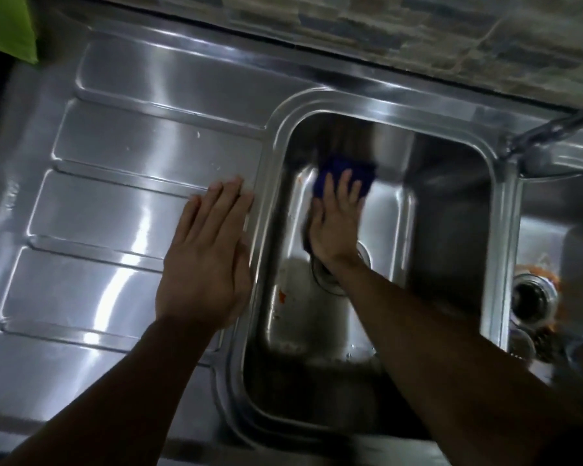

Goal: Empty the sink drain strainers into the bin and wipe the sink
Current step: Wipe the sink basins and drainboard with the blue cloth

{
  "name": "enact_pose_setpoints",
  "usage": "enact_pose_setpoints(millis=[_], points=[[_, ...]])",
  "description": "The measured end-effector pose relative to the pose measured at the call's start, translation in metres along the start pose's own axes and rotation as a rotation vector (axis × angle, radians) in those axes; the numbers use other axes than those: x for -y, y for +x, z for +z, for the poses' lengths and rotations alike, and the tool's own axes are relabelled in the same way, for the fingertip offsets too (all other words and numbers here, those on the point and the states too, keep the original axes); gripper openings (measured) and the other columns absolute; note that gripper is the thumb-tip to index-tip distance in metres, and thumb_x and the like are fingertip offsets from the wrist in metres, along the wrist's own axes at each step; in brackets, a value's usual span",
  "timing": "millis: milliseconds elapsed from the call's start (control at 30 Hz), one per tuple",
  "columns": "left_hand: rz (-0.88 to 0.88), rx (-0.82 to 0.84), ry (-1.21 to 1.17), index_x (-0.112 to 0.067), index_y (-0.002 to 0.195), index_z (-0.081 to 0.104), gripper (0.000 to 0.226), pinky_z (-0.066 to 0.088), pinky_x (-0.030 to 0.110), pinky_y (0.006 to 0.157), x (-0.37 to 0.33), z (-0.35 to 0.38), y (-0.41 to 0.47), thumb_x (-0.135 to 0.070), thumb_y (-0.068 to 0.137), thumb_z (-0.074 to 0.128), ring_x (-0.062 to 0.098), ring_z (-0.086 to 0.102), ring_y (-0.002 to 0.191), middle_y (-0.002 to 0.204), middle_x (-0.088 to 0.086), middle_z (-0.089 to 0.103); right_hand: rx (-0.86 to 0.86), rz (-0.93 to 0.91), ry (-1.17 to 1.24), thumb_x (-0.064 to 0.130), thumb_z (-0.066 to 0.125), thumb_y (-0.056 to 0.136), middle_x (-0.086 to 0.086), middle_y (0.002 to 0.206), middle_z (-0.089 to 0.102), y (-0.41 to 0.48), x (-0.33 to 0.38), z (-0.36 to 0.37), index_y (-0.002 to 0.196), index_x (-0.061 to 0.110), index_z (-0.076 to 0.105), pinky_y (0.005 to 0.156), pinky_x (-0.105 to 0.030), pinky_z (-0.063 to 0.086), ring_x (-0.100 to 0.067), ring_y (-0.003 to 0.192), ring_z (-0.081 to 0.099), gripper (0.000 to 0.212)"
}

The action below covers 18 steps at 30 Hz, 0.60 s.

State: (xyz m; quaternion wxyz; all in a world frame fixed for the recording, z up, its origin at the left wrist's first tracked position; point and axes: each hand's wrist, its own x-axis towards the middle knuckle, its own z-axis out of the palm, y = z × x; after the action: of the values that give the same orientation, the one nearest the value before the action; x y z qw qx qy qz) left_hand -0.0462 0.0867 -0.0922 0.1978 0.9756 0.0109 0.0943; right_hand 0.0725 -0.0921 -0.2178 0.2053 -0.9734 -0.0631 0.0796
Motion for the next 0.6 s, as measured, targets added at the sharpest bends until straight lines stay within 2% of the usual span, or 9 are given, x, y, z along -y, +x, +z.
enact_pose_setpoints(millis=[67, 167, 233, 333, 433, 500, 533, 600], points=[[0.006, 0.004, 0.013, -0.01, 0.154, 0.04, 0.054, 0.021, 0.047, 0.127, 0.0, 0.0, 0.0, -0.029, 0.106, 0.025, 0.021, 0.025, 0.156, 0.164, 0.009, 0.035, 0.063, -0.128, 0.095, 0.017, 0.04, 0.103, -0.019, 0.163, 0.019, 0.002, 0.021, 0.01, 0.154, 0.008, 0.033, 0.124, -0.052, 0.008, -0.042, 0.152, 0.013, 0.052], [0.004, 0.016, 0.025, -0.011, 0.154, 0.039, 0.056, 0.019, 0.046, 0.128, -0.001, -0.001, 0.001, -0.033, 0.107, 0.02, 0.021, 0.024, 0.156, 0.164, 0.008, 0.034, 0.15, -0.18, 0.225, 0.011, 0.041, 0.102, -0.014, 0.166, 0.016, -0.013, 0.026, 0.012, 0.157, 0.007, 0.024, 0.126, -0.048, 0.007, -0.035, 0.154, 0.007, 0.058], [0.003, 0.022, 0.031, -0.011, 0.154, 0.038, 0.055, 0.018, 0.046, 0.128, -0.002, -0.002, 0.001, -0.032, 0.107, 0.02, 0.021, 0.023, 0.156, 0.165, 0.008, 0.033, 0.208, -0.247, 0.279, 0.009, 0.045, 0.1, -0.014, 0.165, 0.018, -0.05, 0.02, 0.01, 0.156, 0.004, 0.024, 0.126, -0.048, 0.009, -0.035, 0.154, 0.009, 0.061], [0.001, 0.024, 0.04, -0.01, 0.155, 0.038, 0.053, 0.019, 0.046, 0.128, -0.004, -0.002, 0.001, -0.027, 0.105, 0.025, 0.021, 0.022, 0.156, 0.165, 0.008, 0.033, 0.375, -0.465, 0.184, 0.008, 0.054, 0.096, -0.017, 0.162, 0.025, -0.117, -0.008, 0.007, 0.153, 0.001, 0.03, 0.123, -0.054, 0.016, -0.039, 0.152, 0.016, 0.063], [0.006, 0.015, 0.038, -0.01, 0.154, 0.039, 0.053, 0.019, 0.046, 0.128, -0.005, -0.002, 0.002, -0.022, 0.103, 0.03, 0.021, 0.023, 0.156, 0.165, 0.007, 0.033, 0.606, -0.759, 0.083, 0.014, 0.054, 0.094, -0.016, 0.162, 0.024, -0.15, -0.038, -0.004, 0.152, 0.007, 0.037, 0.125, -0.051, 0.002, -0.038, 0.152, 0.012, 0.061], [0.012, 0.015, 0.041, -0.01, 0.155, 0.038, 0.053, 0.018, 0.045, 0.128, -0.006, -0.002, 0.001, -0.022, 0.104, 0.029, 0.022, 0.023, 0.156, 0.165, 0.007, 0.032, 0.668, -0.938, -0.025, 0.013, 0.051, 0.093, -0.012, 0.165, 0.015, -0.153, -0.047, -0.011, 0.153, 0.012, 0.035, 0.125, -0.047, -0.005, -0.033, 0.154, 0.003, 0.063], [0.014, 0.012, 0.04, -0.01, 0.155, 0.038, 0.053, 0.018, 0.045, 0.128, -0.006, -0.003, 0.001, -0.022, 0.104, 0.028, 0.022, 0.023, 0.156, 0.165, 0.008, 0.032, 0.667, -0.995, -0.06, 0.011, 0.05, 0.094, -0.009, 0.166, 0.013, -0.154, -0.05, -0.011, 0.154, 0.013, 0.034, 0.126, -0.045, -0.005, -0.03, 0.155, 0.001, 0.063], [0.019, 0.006, 0.03, -0.01, 0.154, 0.038, 0.053, 0.017, 0.044, 0.129, -0.005, -0.002, 0.0, -0.023, 0.104, 0.028, 0.022, 0.024, 0.156, 0.165, 0.008, 0.033, 0.692, -0.965, 0.018, 0.005, 0.045, 0.1, -0.006, 0.165, 0.017, -0.147, -0.048, -0.011, 0.153, 0.009, 0.035, 0.127, -0.034, 0.001, -0.023, 0.155, 0.006, 0.055]])
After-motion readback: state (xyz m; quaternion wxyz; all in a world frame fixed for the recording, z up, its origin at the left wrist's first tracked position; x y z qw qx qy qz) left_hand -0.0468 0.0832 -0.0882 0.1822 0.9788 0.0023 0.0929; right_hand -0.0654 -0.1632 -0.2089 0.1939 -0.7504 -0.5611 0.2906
